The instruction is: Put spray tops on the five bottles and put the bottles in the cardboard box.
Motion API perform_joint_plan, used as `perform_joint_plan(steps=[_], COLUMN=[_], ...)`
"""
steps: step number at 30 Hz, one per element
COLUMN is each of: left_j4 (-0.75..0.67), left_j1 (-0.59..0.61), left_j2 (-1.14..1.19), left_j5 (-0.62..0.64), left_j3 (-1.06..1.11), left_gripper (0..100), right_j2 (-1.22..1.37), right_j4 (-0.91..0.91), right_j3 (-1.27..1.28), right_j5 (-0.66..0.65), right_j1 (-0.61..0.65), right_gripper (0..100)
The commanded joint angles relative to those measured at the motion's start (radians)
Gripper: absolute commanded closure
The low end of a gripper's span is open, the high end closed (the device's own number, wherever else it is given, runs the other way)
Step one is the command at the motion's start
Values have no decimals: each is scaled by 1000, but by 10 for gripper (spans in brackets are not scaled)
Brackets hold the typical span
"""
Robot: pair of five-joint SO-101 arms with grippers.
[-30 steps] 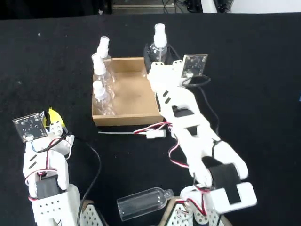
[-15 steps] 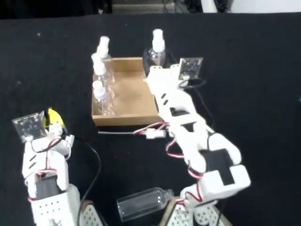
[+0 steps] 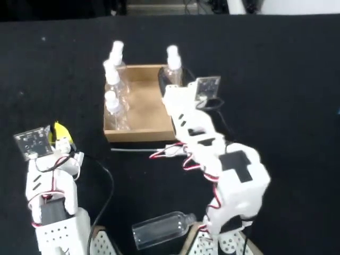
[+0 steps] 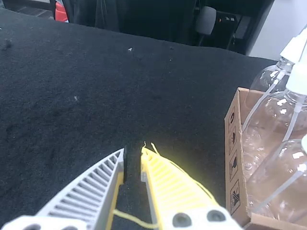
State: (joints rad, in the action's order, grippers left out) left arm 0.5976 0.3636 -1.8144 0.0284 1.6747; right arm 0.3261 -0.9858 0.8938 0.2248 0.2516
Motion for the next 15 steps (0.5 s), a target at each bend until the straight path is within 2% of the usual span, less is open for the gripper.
perform_joint_plan(steps=[1, 6, 15], left_j4=[3, 3, 3], left_j1=[10, 10, 10], left_j2=[-9, -9, -9], left_j5=[-8, -8, -8], left_j3=[24, 24, 24], left_gripper=[942, 942, 942], right_j2=[24, 87, 104], right_j4=[-95, -169, -173], right_j3=[-58, -62, -70], right_j5=[-26, -26, -26], right_j1=[15, 32, 32], right_gripper=[988, 987, 985])
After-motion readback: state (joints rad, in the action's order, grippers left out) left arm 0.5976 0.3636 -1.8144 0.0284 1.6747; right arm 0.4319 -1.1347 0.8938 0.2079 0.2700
